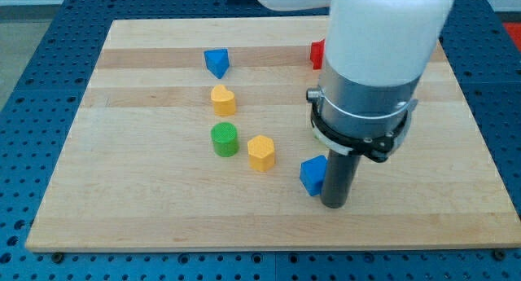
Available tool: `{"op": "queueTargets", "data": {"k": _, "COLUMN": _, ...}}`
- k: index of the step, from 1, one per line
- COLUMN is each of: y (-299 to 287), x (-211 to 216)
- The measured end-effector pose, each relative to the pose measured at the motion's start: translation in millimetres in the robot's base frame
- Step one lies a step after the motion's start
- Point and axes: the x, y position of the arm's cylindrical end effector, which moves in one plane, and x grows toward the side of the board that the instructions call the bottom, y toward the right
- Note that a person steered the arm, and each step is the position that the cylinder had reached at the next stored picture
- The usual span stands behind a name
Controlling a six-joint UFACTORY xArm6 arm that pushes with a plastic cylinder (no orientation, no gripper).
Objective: Place the blue cube to the right of the yellow hexagon
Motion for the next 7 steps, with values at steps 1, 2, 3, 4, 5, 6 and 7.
{"op": "queueTargets", "data": {"k": 1, "y": -3, "x": -9}}
{"op": "queueTargets", "data": {"k": 2, "y": -3, "x": -19}}
{"op": "queueTargets", "data": {"k": 3, "y": -3, "x": -27}}
{"op": "queueTargets", "data": {"k": 4, "y": -3, "x": -32}}
{"op": "queueTargets", "data": {"k": 5, "y": -3, "x": -37}}
{"op": "queueTargets", "data": {"k": 6, "y": -3, "x": -43}}
{"op": "queueTargets", "data": {"k": 7, "y": -3, "x": -47}}
